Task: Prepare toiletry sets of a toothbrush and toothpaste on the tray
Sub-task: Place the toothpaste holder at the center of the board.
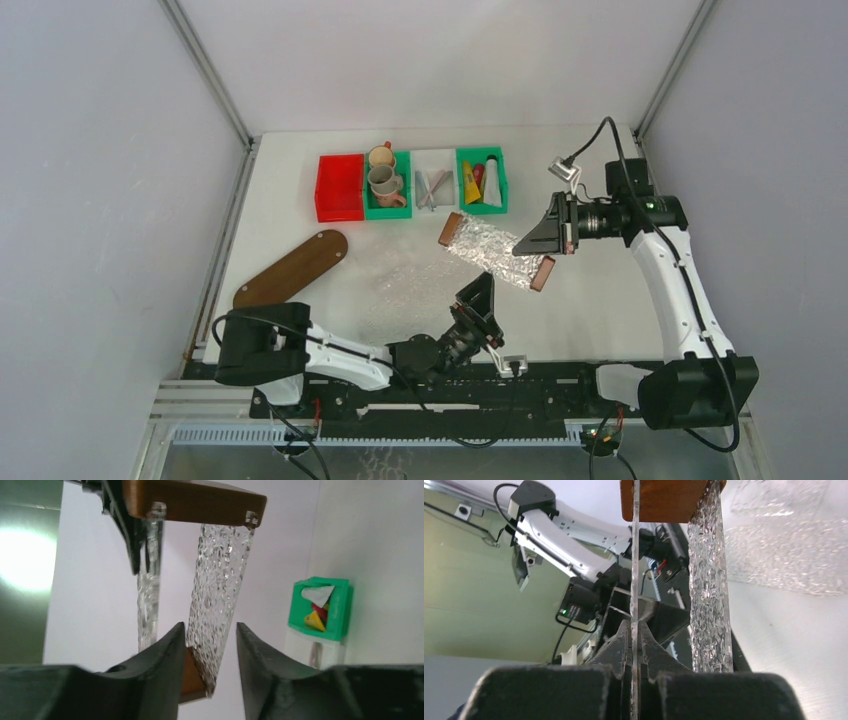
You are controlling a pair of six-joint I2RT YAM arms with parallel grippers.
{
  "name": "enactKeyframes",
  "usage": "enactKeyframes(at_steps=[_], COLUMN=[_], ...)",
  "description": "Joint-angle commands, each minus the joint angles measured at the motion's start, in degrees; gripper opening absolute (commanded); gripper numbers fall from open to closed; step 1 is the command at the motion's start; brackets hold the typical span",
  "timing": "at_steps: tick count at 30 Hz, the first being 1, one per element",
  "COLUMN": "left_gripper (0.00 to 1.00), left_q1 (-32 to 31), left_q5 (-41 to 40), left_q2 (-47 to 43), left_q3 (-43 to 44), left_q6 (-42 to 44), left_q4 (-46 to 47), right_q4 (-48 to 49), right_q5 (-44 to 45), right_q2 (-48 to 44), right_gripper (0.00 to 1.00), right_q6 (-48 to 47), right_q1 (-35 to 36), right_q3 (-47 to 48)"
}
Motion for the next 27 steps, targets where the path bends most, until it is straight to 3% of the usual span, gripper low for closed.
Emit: enactKeyframes(at_steps=[1,6,12,20,24,27], left_gripper=[0.56,0.8,0.99,1.0,0.97,0.96], left_q1=[-2.2,-5.0,-7.3,-9.7,-9.9,-9.8], left_q5=[-2.5,-8.2,-15.0,-17.2,-11.8,-9.1], left_q2=[0.2,-0.2,-4.1,-14.1,-21.8,-26.4], left_q3=[0.0,-0.4,-0.1,4.9,7.7,9.5], left_q6=[-4.5,-8.4,-20.3,-47.0,-64.4,-72.6], left_q4=[7.6,8.0,1.3,-21.1,-38.2,-48.4], right_q4=[7.8,16.8,23.4,25.2,28.3,28.3], right_q5=[-3.2,-4.3,-6.5,-5.1,-5.3,-5.3], right_q2=[-2.1,-5.0,-7.5,-9.5,-10.3,-10.7], right_gripper=[0.0,0.0,0.0,0.0,0.0,0.0], right_q6=[2.0,7.7,12.7,13.3,14.7,13.9], right_q1=[-3.4,-6.5,-10.2,-14.0,-15.4,-15.7], right_q3=[-0.5,-6.0,-9.3,-10.1,-12.1,-12.4])
